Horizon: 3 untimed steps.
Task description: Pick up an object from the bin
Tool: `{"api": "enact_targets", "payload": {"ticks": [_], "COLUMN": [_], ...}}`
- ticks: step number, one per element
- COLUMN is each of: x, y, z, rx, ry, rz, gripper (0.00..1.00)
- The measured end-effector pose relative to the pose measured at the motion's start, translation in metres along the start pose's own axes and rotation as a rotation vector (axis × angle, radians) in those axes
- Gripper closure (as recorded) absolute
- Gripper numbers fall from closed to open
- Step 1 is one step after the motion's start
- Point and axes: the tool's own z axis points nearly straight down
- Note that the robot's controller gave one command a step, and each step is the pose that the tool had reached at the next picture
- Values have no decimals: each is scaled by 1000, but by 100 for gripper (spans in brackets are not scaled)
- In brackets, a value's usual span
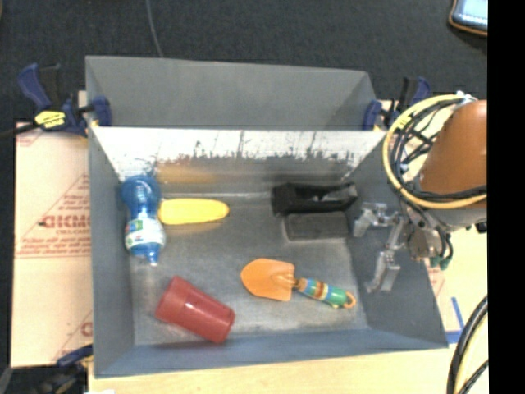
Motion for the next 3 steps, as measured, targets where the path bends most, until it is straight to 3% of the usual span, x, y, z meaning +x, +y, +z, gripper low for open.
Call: {"api": "enact_targets", "payload": {"ticks": [1,2,3], "x": [7,-4,-12], "y": [-5,20,8], "z": [36,56,80], "rx": [1,-1,1], "ry": [3,-1,2], "rz": [-108,156,82], "gripper": [0,0,0]}}
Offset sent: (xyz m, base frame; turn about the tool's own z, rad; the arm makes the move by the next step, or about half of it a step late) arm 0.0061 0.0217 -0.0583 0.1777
